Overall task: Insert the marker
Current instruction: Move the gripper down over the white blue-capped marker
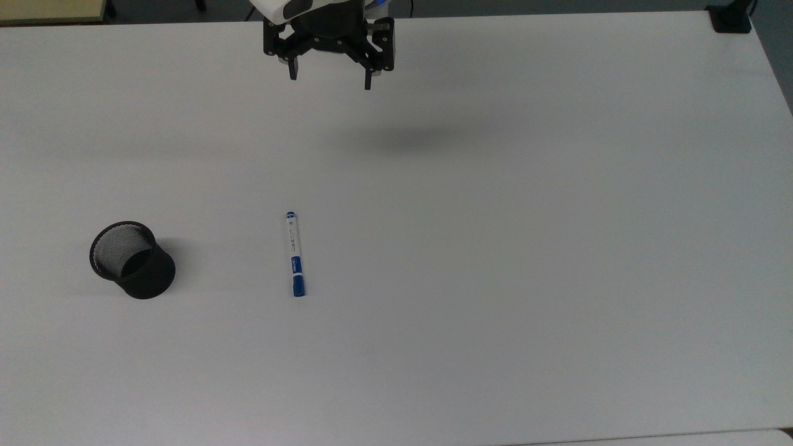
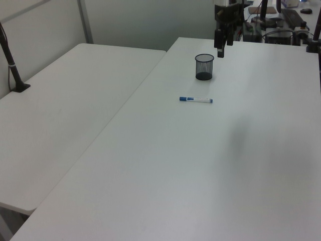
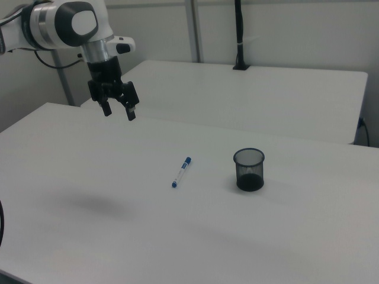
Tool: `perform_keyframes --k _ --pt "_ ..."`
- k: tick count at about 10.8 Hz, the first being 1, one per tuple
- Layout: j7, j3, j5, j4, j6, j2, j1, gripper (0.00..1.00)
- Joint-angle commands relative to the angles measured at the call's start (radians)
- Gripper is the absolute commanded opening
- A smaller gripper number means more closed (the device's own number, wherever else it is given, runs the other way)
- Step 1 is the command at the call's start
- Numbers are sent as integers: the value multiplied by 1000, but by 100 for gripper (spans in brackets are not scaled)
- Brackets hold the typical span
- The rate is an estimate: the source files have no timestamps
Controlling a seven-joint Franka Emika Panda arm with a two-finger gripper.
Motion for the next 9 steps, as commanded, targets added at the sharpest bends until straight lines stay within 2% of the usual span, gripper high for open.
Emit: perform_keyframes --k 1,7,9 --pt "-15 -8 5 -17 77 2 -13 100" --pt "-28 -8 4 -23 94 7 -16 100" --pt "-101 -8 -2 -23 189 65 -19 100"
